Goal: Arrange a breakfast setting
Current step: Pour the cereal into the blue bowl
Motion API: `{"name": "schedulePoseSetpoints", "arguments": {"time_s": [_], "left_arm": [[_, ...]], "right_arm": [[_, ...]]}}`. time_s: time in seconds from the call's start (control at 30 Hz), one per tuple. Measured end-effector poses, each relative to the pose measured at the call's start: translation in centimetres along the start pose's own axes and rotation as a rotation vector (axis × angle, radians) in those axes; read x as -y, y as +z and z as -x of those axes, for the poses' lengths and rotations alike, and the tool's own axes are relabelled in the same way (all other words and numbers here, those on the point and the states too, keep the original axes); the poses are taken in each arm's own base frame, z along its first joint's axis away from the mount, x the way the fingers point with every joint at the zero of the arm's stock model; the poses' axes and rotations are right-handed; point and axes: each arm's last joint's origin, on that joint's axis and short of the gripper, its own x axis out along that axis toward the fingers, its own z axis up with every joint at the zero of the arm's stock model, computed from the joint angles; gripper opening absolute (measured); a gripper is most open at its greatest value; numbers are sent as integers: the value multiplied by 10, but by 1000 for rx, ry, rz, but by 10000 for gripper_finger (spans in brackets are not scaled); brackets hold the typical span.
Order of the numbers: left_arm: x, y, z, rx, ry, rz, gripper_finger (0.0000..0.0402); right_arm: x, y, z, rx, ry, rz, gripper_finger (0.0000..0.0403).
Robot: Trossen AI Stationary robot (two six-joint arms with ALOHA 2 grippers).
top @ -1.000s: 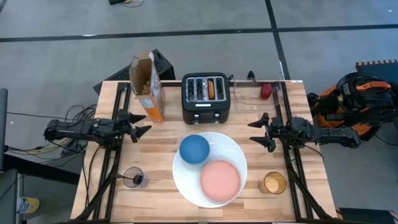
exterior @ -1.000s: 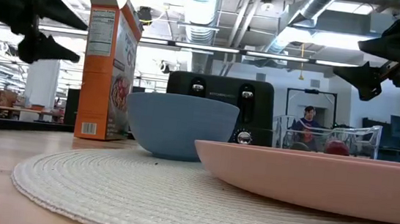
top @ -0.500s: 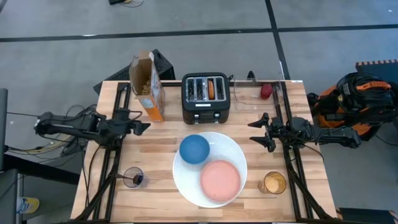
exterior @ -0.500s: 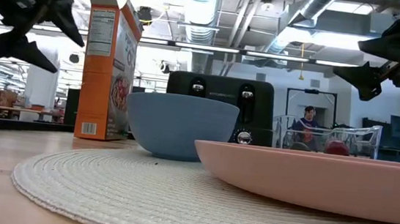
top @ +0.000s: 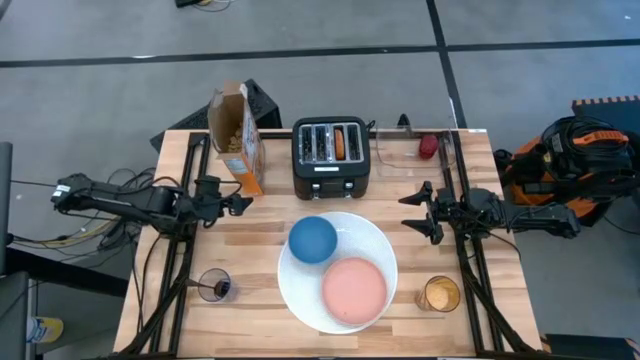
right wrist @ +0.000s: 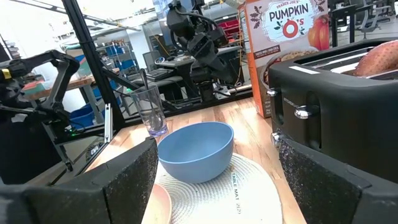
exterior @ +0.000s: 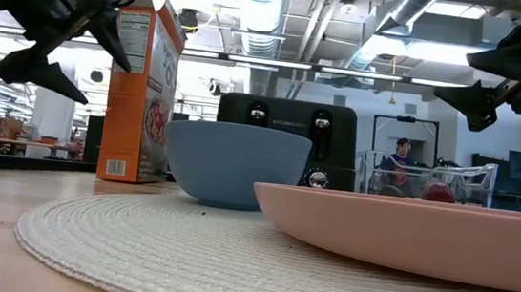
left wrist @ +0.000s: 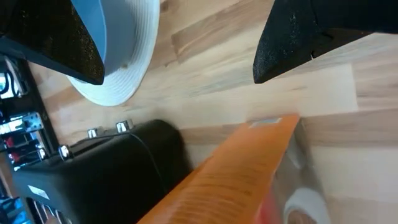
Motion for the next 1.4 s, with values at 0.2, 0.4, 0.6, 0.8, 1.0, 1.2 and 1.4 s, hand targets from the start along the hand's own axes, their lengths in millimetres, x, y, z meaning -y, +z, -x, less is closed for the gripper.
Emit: {"name": "schedulePoseSetpoints", "arguments": {"time_s": [0.2,0.4,0.6,0.8,1.0,1.2,1.4], "left_arm": [[3,-3,-2,77,19,-23,400],[-3,-10,-11,98,148,-110,400],[5,-15,-24,200,178,-144,400],[13,-21,-36,263,193,-210,400],[14,-25,-46,375,245,-248,400],[13,-30,-55,429,281,-238,400],[15,-35,-67,512,317,-287,400]], "right_arm": [[0,0,0,0,0,0,356],[0,0,0,0,0,0,356],[0,0,0,0,0,0,356],[0,0,0,0,0,0,356],[0,0,0,0,0,0,356],[0,0,0,0,0,0,356],[0,0,0,0,0,0,356]]}}
